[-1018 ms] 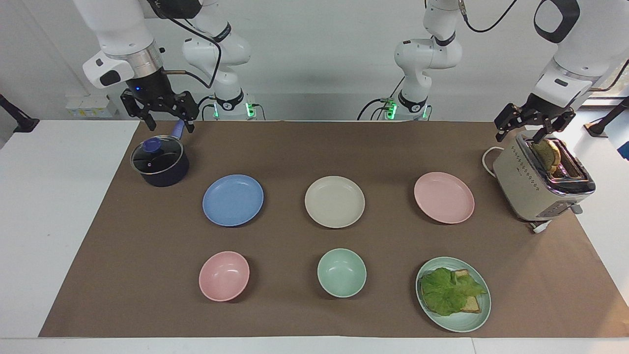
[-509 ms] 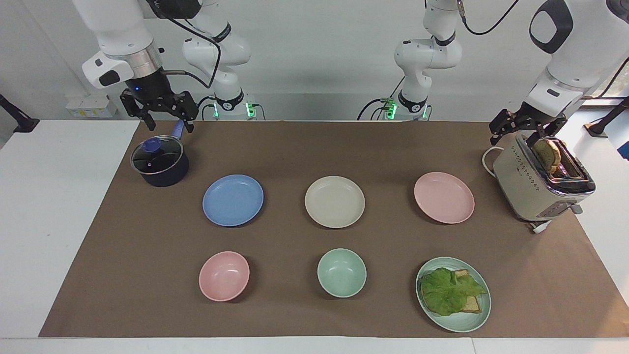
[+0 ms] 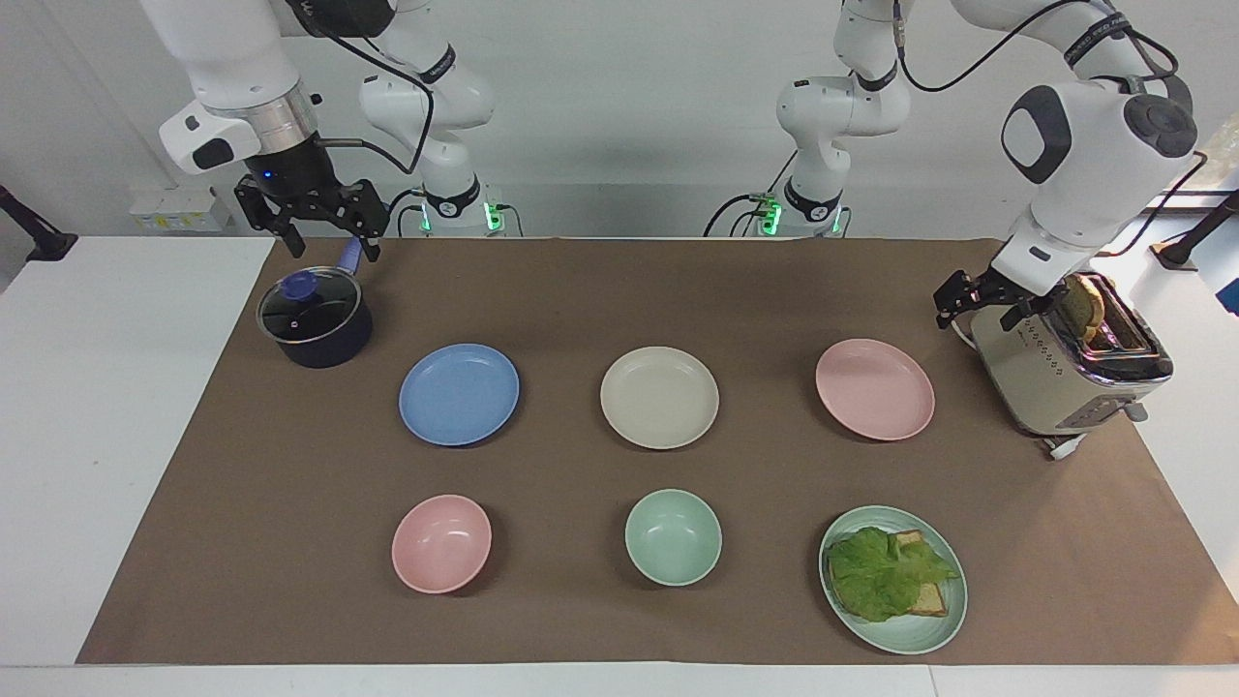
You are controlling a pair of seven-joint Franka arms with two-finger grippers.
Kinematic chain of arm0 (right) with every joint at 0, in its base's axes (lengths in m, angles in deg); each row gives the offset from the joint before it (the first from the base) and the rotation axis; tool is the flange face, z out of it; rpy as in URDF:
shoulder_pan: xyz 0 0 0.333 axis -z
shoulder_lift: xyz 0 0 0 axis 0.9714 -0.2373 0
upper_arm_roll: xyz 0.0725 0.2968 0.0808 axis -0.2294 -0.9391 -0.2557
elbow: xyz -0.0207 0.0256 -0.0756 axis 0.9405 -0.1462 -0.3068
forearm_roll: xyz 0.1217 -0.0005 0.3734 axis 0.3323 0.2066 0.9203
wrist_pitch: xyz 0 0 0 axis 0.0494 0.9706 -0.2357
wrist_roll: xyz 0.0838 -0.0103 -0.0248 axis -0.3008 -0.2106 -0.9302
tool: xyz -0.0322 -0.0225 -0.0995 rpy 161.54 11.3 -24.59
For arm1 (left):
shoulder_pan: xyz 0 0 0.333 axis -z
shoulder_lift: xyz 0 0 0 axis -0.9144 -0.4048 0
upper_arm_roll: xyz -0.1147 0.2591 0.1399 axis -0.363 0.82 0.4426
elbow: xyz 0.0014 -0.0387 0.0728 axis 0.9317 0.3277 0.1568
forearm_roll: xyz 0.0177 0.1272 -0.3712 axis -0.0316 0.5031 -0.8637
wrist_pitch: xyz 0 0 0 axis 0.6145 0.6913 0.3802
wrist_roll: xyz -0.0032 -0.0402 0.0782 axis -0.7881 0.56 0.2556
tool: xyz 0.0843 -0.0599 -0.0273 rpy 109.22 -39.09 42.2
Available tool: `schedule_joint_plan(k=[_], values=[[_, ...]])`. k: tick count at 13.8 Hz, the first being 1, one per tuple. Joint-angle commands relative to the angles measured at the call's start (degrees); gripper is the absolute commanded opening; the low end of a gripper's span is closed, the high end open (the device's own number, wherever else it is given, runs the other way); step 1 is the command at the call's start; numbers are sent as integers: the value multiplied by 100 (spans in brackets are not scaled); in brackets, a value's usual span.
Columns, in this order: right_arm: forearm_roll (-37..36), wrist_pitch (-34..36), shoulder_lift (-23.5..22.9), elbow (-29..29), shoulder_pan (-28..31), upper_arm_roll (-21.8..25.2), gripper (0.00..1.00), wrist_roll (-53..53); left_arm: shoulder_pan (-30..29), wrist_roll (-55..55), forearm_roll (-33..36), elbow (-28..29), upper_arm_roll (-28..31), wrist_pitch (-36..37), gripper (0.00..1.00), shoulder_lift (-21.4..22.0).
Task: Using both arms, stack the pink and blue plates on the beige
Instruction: 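Move the left gripper toward the rim of the pink plate, then lower the left gripper and grasp the pink plate rim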
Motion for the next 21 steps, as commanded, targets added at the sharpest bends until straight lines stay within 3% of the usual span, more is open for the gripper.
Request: schedule_joint_plan(k=[1,4,9,16,17,18,19,20,21], values=[[-57,-63,73,-75,-1,1,100,158,-85,117,115,460,-18,-481,100,-121],[-57,-54,82,-92,-1,9,100,149,-252,108,53,470,-26,-744,100,-570],[-57,-63,117,-154,-1,9,100,158,-261,652,-228,689,-26,-1122,100,-922],[-57,-63,117,-154,-1,9,100,158,-287,1813,-290,1593,-35,-1334,100,-704],[-49,-63,117,-154,-1,9,100,166,-305,1874,-316,1647,-35,-1325,92,-668],[-40,-63,117,-154,-1,9,100,167,-314,1918,-360,1648,-35,-1290,38,-668],[-40,-63,117,-154,-1,9,100,184,-314,1927,-386,1639,-35,-1273,9,-676],[-48,-63,117,-154,-1,9,100,184,-279,1928,-395,1630,-35,-1255,0,-676],[-49,-63,117,-154,-1,9,100,184,-261,1928,-395,1613,-35,-1246,0,-676]])
